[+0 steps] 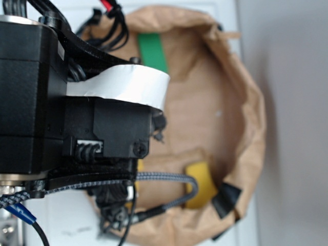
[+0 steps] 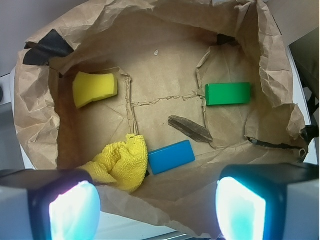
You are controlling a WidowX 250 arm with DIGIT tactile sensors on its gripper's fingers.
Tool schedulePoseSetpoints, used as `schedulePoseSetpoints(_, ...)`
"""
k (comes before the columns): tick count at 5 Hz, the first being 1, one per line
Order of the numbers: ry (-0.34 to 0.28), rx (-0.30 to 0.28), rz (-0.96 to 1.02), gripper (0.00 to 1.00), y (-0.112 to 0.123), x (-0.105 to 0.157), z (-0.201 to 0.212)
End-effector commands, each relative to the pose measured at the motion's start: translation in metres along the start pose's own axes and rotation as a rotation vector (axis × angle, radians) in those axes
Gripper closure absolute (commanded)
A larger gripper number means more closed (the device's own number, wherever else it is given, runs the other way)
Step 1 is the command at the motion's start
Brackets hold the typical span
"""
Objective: Grab the yellow cloth.
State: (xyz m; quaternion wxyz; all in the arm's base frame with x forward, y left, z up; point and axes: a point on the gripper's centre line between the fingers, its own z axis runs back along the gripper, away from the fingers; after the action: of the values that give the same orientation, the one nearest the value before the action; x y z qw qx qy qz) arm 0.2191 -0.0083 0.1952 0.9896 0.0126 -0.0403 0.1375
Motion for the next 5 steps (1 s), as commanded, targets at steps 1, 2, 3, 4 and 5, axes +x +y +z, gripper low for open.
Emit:
schedulePoseSetpoints(1, -0.004, 0.113, 0.319, 0.00, 0.003, 0.026, -0.042)
schedulePoseSetpoints(2, 0.044, 0.086, 0.329, 0.00, 0.008, 0.035, -0.082)
schedulePoseSetpoints(3, 0.155, -0.024, 0.239, 0.00, 0.007, 0.039, -0.111)
schedulePoseSetpoints(4, 0.273, -0.055, 0.181, 0.00, -0.004, 0.039, -0.136)
schedulePoseSetpoints(5, 0.339, -0.048, 0.098, 0.00, -0.005, 0.015, -0.145)
